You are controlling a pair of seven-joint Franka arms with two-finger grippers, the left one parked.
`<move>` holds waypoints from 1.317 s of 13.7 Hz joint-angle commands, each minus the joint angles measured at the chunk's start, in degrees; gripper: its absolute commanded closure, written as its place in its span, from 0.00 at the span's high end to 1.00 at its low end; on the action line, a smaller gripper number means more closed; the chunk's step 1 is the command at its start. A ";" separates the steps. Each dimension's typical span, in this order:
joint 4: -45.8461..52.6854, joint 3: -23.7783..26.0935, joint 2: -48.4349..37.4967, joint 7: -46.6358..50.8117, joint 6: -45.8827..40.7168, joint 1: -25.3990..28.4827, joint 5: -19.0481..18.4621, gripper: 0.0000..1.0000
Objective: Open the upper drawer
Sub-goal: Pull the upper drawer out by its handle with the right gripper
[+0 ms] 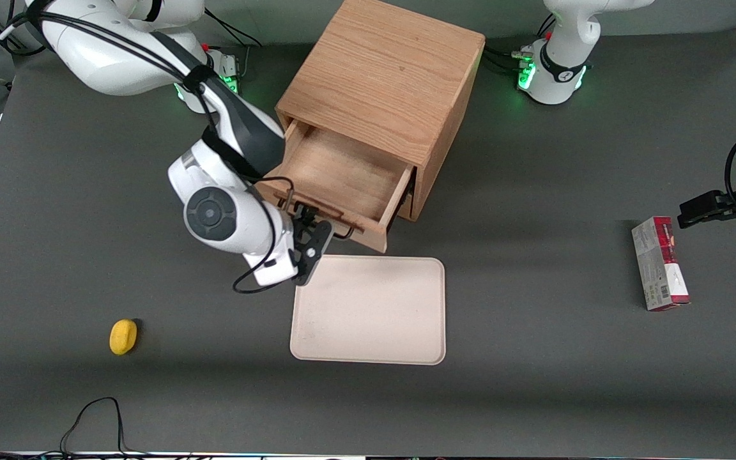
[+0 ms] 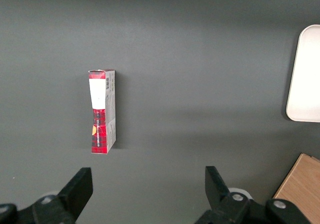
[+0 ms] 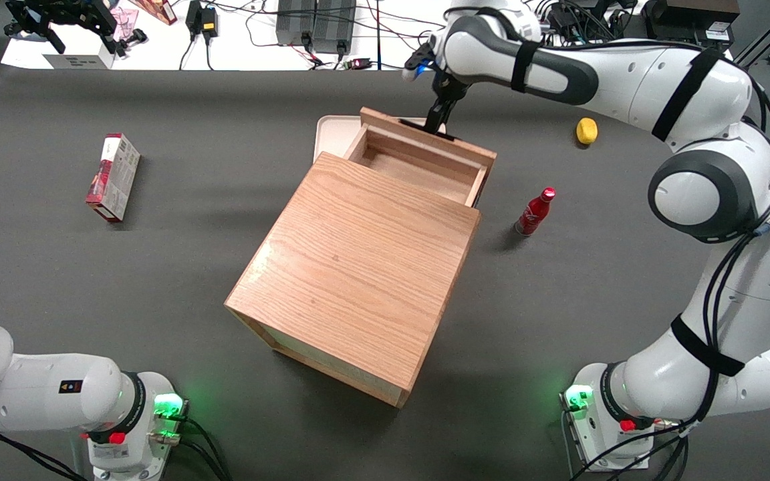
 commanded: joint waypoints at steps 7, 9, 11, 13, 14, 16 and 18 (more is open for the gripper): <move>9.89 -3.78 3.17 -4.99 -3.28 0.15 -1.14 1.00; 11.29 -4.56 2.64 -4.55 -3.36 0.15 -1.49 1.00; 14.00 -8.25 1.15 -4.55 -3.36 0.33 -1.49 1.00; 16.56 -10.00 -1.65 -4.90 -3.54 0.15 -1.41 1.00; 16.48 -11.41 -3.15 -4.73 -3.10 -0.02 -0.71 1.00; 15.61 -13.17 -6.83 -1.32 -5.63 -1.42 2.70 1.00; 10.10 -19.05 -13.14 7.36 -11.70 -1.43 8.24 1.00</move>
